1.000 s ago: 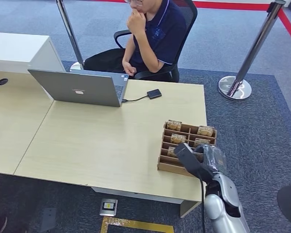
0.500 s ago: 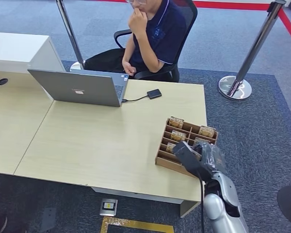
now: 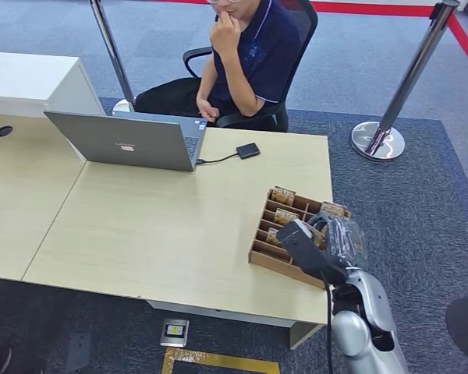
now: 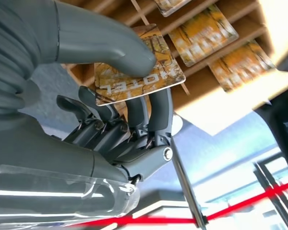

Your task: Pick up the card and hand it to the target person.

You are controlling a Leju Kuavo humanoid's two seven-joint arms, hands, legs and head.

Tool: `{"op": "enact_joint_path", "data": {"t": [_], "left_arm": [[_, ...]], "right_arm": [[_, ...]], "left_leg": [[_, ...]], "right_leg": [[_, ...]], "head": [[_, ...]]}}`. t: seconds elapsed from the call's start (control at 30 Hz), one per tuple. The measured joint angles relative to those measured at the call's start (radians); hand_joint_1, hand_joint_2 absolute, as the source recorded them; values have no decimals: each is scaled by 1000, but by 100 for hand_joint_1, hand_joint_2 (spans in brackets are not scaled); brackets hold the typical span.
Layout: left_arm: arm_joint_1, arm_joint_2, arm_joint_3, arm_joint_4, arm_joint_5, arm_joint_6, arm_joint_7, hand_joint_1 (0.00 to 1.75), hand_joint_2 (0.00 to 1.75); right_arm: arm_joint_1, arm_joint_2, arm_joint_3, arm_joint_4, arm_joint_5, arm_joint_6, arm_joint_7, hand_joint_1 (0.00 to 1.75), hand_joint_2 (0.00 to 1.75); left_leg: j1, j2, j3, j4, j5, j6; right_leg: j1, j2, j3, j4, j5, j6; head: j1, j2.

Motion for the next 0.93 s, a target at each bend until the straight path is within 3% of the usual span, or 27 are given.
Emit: {"op": "enact_joint_path", "data": {"t": [0.17, 0.37, 0.7, 0.93], "left_arm": [[0, 0, 0, 0, -4, 0, -1, 0, 0], [-1, -3, 0, 0, -5, 3, -1, 0, 0], [-4, -5, 0, 0, -7, 3, -4, 0, 0], [-5, -5, -1, 0, -20, 0, -3, 0, 0]], "right_arm": [[-41, -18, 25, -80, 12, 14, -31, 175, 175], [-189, -15, 74, -56, 0, 31, -40, 175, 175], [-471, 60, 112, 248, -64, -23, -82, 175, 175], [-554, 97, 116, 417, -35, -85, -78, 175, 175]], "left_leg": [[0, 0, 0, 0, 0, 0], [0, 1, 0, 0, 2, -1], [0, 0, 0, 0, 3, -2], [0, 0, 0, 0, 3, -2]], "right_leg": [[0, 0, 0, 0, 0, 0], [0, 0, 0, 1, 1, -1], [0, 0, -1, 3, 2, -2], [0, 0, -1, 3, 2, -2]], "head": [[0, 0], [0, 0], [0, 0], [0, 0]]}}
